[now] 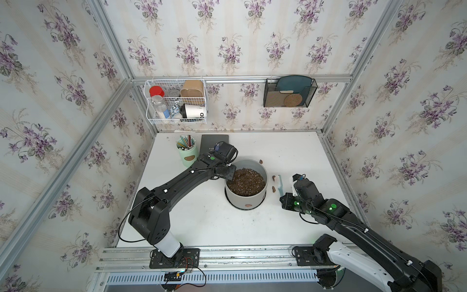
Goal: Scrub the dried mud off the ceramic pot
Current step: Rotate the pot on the tray.
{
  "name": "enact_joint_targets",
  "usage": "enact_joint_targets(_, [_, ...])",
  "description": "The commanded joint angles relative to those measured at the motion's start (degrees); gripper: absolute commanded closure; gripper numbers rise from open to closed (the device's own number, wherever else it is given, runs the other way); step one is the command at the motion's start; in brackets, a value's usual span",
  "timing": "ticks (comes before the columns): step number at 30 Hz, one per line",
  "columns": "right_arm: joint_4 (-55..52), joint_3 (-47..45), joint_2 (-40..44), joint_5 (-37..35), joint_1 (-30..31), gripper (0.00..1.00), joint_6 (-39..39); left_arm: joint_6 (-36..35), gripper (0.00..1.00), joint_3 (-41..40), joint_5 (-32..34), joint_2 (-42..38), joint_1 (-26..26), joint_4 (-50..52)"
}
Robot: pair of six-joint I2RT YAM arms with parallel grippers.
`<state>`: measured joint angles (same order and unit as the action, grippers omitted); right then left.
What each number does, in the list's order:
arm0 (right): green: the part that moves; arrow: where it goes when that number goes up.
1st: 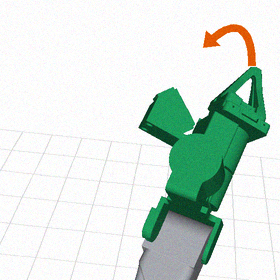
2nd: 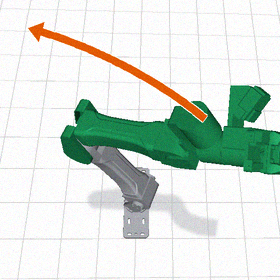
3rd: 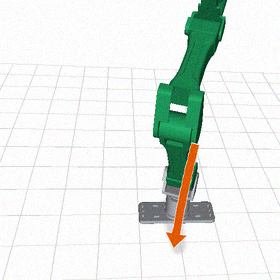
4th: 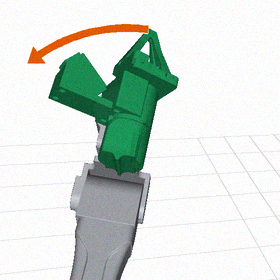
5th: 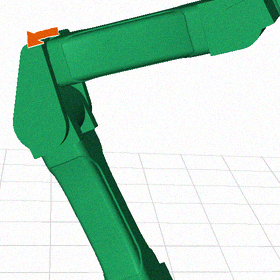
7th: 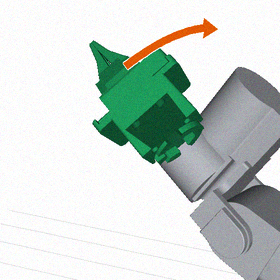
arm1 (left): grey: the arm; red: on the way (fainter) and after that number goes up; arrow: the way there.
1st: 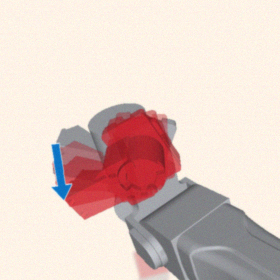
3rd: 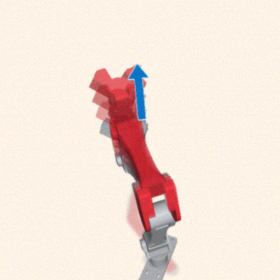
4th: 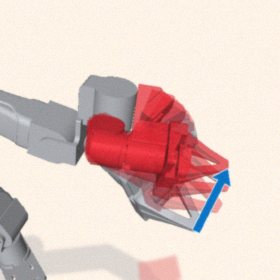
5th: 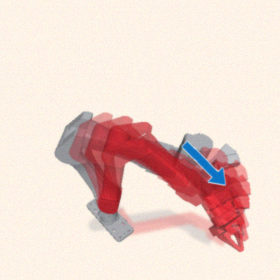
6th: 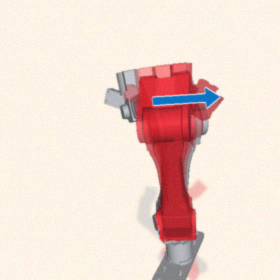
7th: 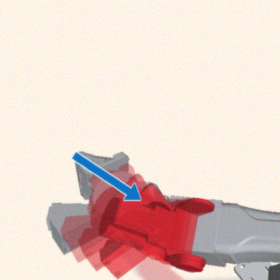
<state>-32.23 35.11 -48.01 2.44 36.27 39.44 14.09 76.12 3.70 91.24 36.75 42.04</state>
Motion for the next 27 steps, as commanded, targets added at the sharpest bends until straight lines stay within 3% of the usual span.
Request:
enact_joint_targets(1, [1.71, 0.37, -0.52, 0.98, 0.03, 1.0, 0.44, 2.0, 1.0, -2.13, -0.54, -3.34, -0.1, 2.59])
enact_joint_targets(5, [1.71, 0.39, -1.05, 1.02, 0.0, 1.0, 0.18, 5.09, 0.99, -4.64, -3.05, -5.45, -0.04, 2.08])
enact_joint_targets(8, [2.09, 0.8, -2.64, 1.45, 0.02, 1.0, -0.55, 6.67, 0.81, -6.39, -3.01, -6.54, -0.11, 0.72])
enact_joint_targets(11, [1.96, 2.74, -4.56, 1.09, 0.03, 1.0, -1.97, 7.18, 0.73, -6.98, -2.14, -8.28, -0.1, -0.6])
enact_joint_targets(19, [-0.41, 6.19, -6.75, -0.22, 0.62, 1.0, -3.74, 3.6, 0.61, -4.86, 1.98, -9.22, -0.36, -1.56])
enact_joint_targets(27, [-0.64, 3.96, -6.37, -3.29, 4.32, 1.0, 0.5, -0.91, 0.59, -2.99, -0.14, -5.78, -2.35, -1.99])
